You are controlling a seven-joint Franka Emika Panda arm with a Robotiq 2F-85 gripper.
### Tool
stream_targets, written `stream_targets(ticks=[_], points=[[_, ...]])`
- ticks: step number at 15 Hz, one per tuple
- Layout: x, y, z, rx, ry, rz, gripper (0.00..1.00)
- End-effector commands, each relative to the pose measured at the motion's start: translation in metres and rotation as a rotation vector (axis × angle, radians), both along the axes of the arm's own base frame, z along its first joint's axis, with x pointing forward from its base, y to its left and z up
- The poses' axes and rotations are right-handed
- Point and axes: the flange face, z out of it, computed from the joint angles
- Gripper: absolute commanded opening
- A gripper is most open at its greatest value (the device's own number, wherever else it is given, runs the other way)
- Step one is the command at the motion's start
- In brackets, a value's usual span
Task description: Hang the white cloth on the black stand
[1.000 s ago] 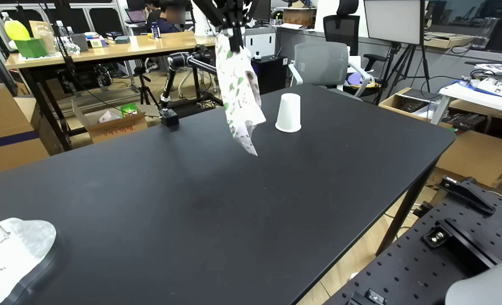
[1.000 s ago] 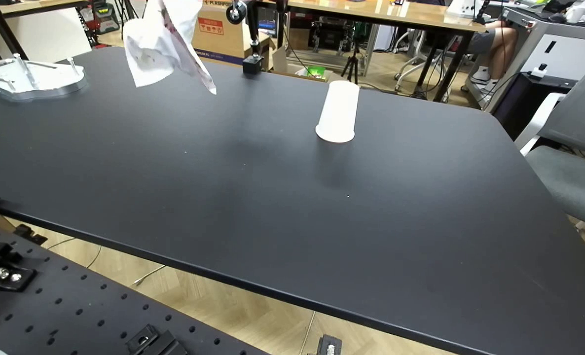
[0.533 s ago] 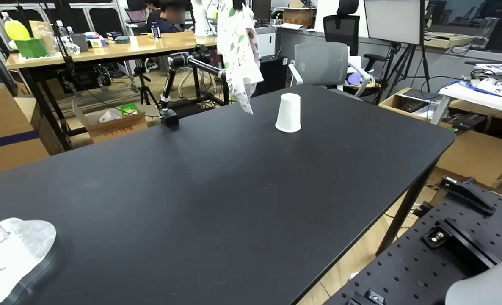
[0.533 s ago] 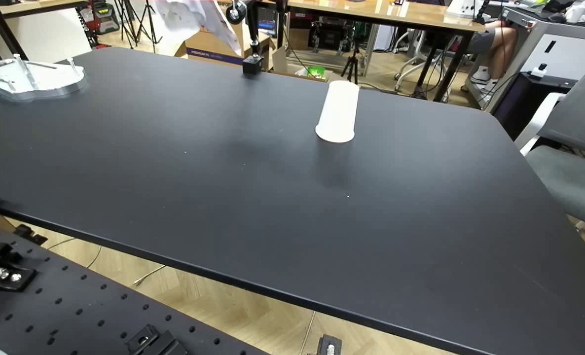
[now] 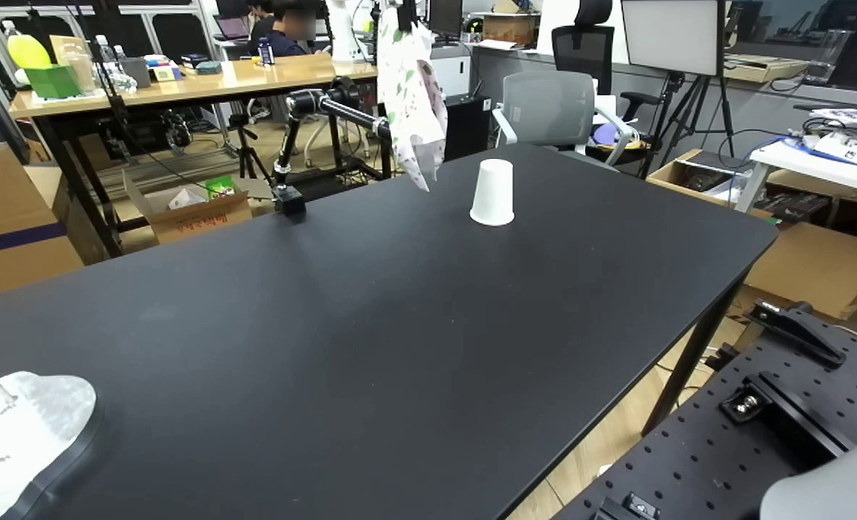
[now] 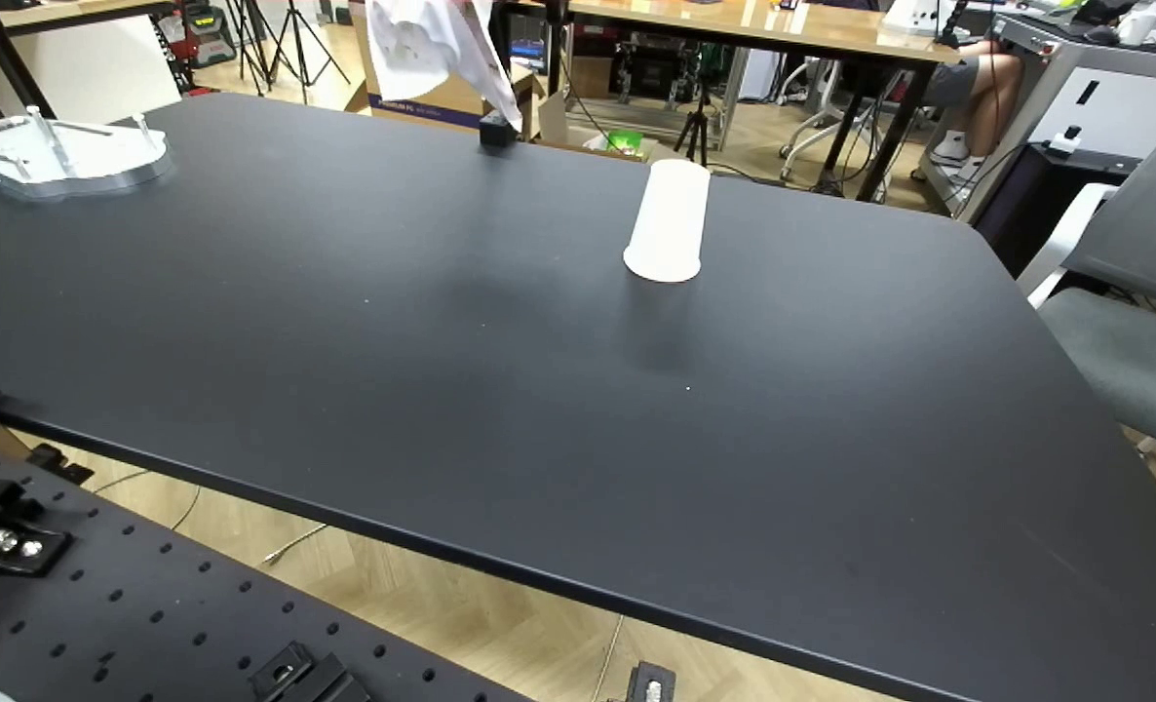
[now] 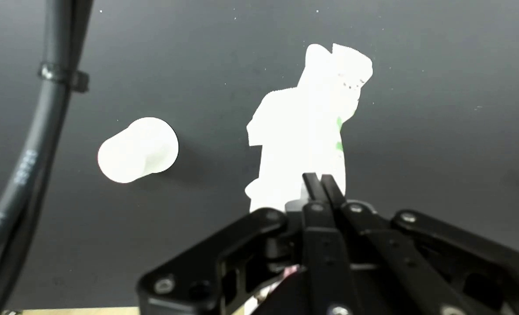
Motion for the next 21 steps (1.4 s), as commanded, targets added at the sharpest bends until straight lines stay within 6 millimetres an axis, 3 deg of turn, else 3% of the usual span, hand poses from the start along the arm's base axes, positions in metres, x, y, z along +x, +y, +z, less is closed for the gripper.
stream_targets(ticks=[1, 9, 21], points=[[0.021, 0.003, -0.003, -0.020, 0.008, -0.037, 0.01], [0.044, 0.009, -0.014, -0.018, 0.007, -0.042, 0.01], [0.051, 0.002, -0.057, -0.025, 0.074, -0.044, 0.01]])
